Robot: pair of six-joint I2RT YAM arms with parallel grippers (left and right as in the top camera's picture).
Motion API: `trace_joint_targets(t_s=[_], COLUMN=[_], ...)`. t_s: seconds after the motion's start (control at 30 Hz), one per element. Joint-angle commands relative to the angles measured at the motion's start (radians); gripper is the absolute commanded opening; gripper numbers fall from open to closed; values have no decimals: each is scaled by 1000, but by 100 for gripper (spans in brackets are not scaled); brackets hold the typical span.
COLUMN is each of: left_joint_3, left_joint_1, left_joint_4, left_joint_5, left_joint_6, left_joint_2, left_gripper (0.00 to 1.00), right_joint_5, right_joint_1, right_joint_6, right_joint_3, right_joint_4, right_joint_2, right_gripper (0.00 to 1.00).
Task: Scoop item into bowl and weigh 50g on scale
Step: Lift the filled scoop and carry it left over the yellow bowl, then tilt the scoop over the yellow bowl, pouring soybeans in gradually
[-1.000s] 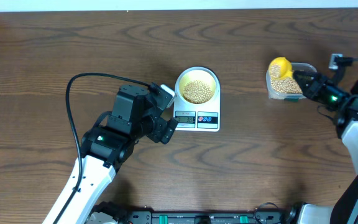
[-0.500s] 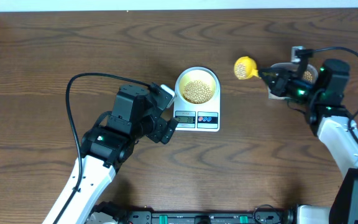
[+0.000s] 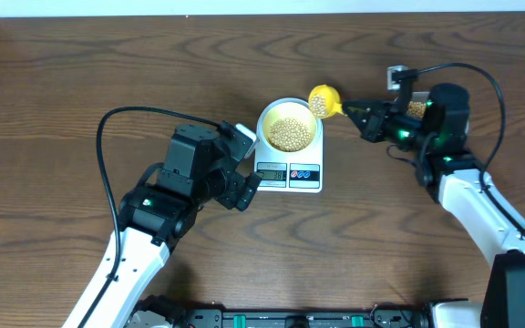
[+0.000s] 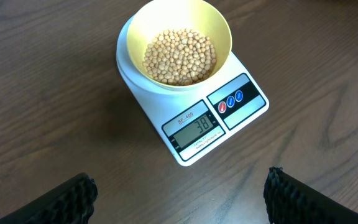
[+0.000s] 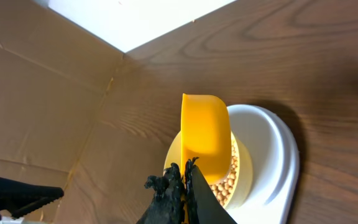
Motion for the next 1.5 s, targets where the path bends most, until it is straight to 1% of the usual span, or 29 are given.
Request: trace_joint_targets(t_s=[0.0, 0.17, 0.33, 0.73, 1.03, 1.23, 1.47], left_joint_3=[-16, -16, -16, -16, -16, -16, -16], left_joint_1=[4, 4, 4, 4, 4, 4, 4], left_joint_4=[3, 3, 3, 3, 3, 3, 3], left_joint_5=[15, 15, 15, 15, 15, 15, 15], left_joint_6=[13, 13, 13, 13, 13, 13, 13], left_joint_2=[2, 2, 2, 2, 2, 2, 2], left_gripper=[88, 88, 88, 88, 88, 88, 88], right_joint_5=[80, 143, 189, 191, 190, 187, 187], right_joint_1=[49, 106, 146, 153, 153, 158, 191], right_joint_6=[14, 7, -50, -55, -123, -126, -234], right_joint_3=[-1, -1, 0, -1, -1, -1, -1], right_joint_4=[3, 2, 3, -1, -2, -2, -4], right_joint_2=[6, 6, 6, 6, 6, 6, 6], right_gripper=[1, 1, 1, 1, 1, 1, 1])
